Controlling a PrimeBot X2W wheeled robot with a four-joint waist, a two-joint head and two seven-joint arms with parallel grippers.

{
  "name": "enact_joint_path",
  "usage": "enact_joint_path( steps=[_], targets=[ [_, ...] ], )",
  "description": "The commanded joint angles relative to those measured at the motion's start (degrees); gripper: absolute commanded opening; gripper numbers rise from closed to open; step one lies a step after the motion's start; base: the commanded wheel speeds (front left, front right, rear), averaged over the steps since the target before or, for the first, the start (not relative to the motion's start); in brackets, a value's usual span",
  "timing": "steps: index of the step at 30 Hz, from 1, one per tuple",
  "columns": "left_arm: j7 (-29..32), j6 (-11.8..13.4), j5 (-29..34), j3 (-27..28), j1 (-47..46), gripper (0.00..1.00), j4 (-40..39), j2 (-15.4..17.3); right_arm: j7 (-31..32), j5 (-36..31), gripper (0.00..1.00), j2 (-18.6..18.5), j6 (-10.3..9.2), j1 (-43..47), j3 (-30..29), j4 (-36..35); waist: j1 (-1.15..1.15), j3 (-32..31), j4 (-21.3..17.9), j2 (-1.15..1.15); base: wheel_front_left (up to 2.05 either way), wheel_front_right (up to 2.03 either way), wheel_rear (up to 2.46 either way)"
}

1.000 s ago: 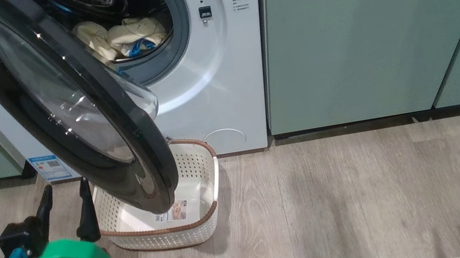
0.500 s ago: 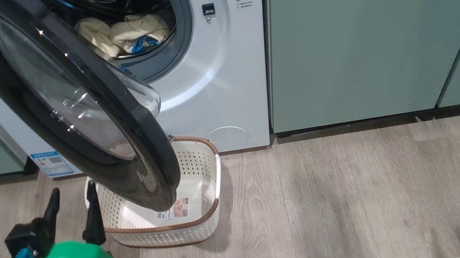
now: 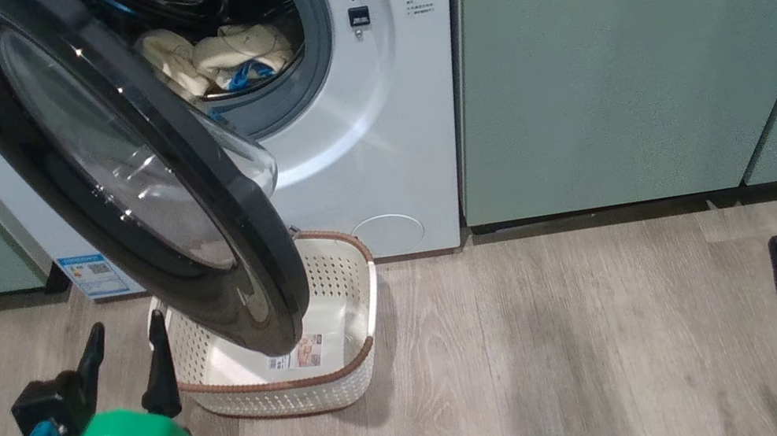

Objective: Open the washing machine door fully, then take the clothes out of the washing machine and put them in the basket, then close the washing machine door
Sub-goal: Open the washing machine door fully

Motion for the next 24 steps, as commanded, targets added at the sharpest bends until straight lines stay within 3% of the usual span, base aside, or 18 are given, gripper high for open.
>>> enact_joint_path(
  steps=[1,20,21,22,24],
  targets=[
    [-0.31,-0.04,-0.53,1.53,-2.01,1.0,-1.73,1.33,-0.54,-0.39,1.0,-1.1,0.03,-1.21,1.19,-1.6,0.0,-0.01,0.01,0.0,0.0,0.0,0.0],
    [-0.31,-0.04,-1.69,0.48,-1.9,1.0,-1.69,1.31,-0.54,-1.69,1.0,-1.91,0.03,-1.88,2.38,-1.7,0.0,-0.09,0.18,0.0,0.0,0.0,0.0],
    [-0.31,-0.04,-2.18,0.29,-1.86,0.2,-1.87,1.21,-0.54,-1.75,1.0,-1.92,0.03,-1.84,2.33,-1.61,0.0,-0.08,0.23,0.0,0.0,0.0,0.0],
    [-0.31,-0.04,-2.66,0.4,-1.96,0.0,-2.18,1.15,-0.54,-1.79,1.0,-1.91,0.03,-1.82,2.29,-1.57,0.0,-0.06,0.25,0.0,0.0,0.0,0.0],
    [-0.31,-0.04,-3.99,1.15,-2.41,0.0,-2.95,1.11,-0.55,-1.85,1.0,-1.86,0.03,-1.79,2.2,-1.52,0.0,0.0,0.3,0.0,0.0,0.0,0.0]
  ],
)
